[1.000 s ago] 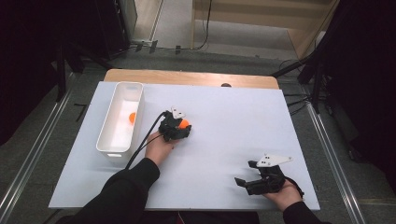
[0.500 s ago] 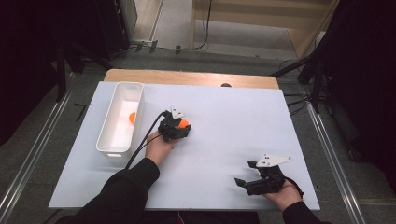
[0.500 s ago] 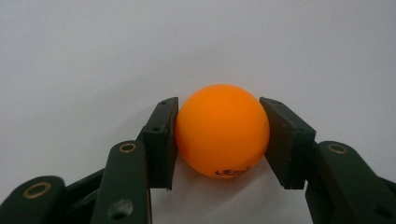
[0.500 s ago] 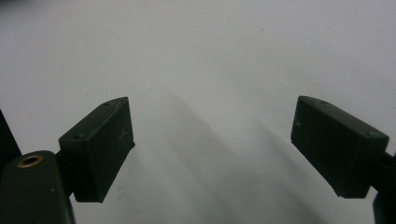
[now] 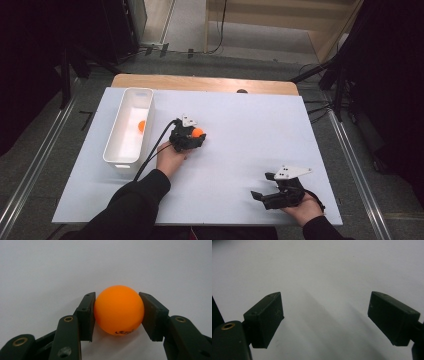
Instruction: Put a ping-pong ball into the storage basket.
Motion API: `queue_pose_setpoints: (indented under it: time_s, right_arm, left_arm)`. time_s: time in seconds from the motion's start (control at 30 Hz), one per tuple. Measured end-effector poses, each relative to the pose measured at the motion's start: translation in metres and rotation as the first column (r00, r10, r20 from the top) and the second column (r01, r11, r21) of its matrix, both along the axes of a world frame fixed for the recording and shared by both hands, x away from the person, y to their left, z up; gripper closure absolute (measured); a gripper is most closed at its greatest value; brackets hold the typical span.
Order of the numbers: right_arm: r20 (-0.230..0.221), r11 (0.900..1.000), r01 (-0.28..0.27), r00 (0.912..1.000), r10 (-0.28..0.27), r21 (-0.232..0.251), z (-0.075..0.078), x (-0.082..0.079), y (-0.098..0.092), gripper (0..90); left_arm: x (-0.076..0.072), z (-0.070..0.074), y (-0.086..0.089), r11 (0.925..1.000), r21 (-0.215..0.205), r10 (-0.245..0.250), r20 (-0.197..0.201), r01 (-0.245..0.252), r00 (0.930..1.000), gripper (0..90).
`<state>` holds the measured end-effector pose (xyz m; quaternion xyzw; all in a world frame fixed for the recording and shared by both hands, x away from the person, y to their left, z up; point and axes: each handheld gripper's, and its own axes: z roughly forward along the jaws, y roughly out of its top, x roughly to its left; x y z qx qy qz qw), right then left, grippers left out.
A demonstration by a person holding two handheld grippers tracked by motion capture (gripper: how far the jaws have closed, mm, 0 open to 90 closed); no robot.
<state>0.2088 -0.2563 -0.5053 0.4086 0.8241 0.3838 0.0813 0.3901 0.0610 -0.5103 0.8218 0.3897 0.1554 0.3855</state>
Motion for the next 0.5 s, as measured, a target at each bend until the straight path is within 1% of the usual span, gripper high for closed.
queue_pose_setpoints:
  time_s: [0.17,0.23,0.3,0.43,0.47,0.5]
  right_arm:
    - [0.000,1.000,-0.002,1.0000,0.002,0.001,0.000,0.000,0.000,11.7]
    - [-0.001,1.000,-0.001,1.0000,0.001,0.001,0.000,0.000,0.000,11.7]
    - [-0.001,1.000,-0.001,1.0000,0.001,0.000,0.000,0.000,0.000,11.7]
    - [-0.002,1.000,-0.001,1.0000,0.001,0.000,0.000,0.000,0.000,11.7]
    - [-0.002,1.000,-0.001,1.0000,0.001,0.000,0.000,0.000,0.000,11.7]
    - [-0.002,1.000,-0.001,1.0000,0.001,0.000,0.000,0.000,0.000,11.7]
  left_arm:
    - [-0.002,0.004,0.001,0.9998,-0.017,-0.006,0.016,0.006,0.9998,50.2]
    - [-0.002,0.008,0.002,0.9994,-0.034,-0.003,0.032,0.004,0.9995,50.2]
    - [-0.003,0.011,0.003,0.9985,-0.054,0.005,0.030,-0.003,0.9995,50.2]
    - [-0.004,0.017,0.005,0.9978,-0.066,0.001,0.032,0.001,0.9995,50.2]
    - [-0.006,0.020,0.006,0.9978,-0.065,-0.008,0.048,0.011,0.9988,50.2]
    - [-0.006,0.020,0.006,0.9978,-0.065,-0.008,0.048,0.011,0.9988,50.1]
